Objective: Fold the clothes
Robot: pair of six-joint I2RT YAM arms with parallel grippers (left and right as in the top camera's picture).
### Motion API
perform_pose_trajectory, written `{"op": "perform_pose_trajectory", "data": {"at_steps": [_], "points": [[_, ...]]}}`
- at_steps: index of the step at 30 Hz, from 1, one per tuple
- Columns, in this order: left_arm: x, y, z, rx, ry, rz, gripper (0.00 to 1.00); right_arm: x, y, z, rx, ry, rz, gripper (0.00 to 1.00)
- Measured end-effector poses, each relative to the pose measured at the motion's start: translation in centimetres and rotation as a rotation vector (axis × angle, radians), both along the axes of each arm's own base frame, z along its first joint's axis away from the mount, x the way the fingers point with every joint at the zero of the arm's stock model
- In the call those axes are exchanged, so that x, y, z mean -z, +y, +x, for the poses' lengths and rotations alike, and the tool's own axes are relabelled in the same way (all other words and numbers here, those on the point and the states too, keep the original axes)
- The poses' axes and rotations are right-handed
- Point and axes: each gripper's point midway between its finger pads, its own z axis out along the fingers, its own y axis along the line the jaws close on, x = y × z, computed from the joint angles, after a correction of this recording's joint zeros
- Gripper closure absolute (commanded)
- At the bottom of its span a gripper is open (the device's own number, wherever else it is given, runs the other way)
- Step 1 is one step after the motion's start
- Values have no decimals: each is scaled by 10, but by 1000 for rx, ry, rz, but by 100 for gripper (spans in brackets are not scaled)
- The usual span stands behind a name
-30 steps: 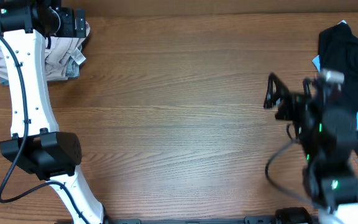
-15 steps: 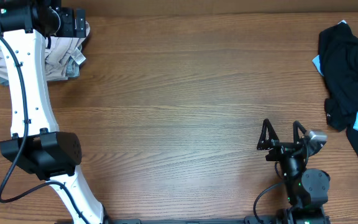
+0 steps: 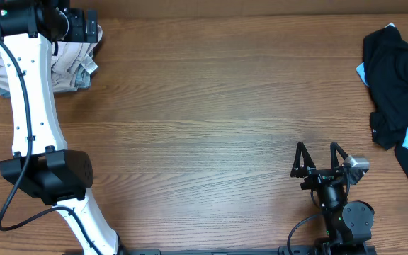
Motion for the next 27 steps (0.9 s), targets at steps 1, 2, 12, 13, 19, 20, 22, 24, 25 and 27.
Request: {"op": "perform_pose_trajectory", "data": {"at_steps": [1,2,12,13,19,20,22,24,25,27], "points": [[0,0,0,0,0,0,0,0,0,0,0,0,0,0],[0,0,0,0,0,0,0,0,0,0,0,0,0,0],[0,0,0,0,0,0,0,0,0,0,0,0,0,0],[0,0,0,0,0,0,0,0,0,0,0,0,0,0],[0,0,0,0,0,0,0,0,0,0,0,0,0,0],[0,0,0,0,0,0,0,0,0,0,0,0,0,0],[0,-3,0,5,1,0,0,0,0,0,0,0,0,0],[2,-6,-3,10,10,-1,0,0,0,0,0,0,0,0],[4,-9,-5,15,16,-2,0,0,0,0,0,0,0,0],[6,-21,-16,35,26,-4,0,0,0,0,0,1,0,0]]}}
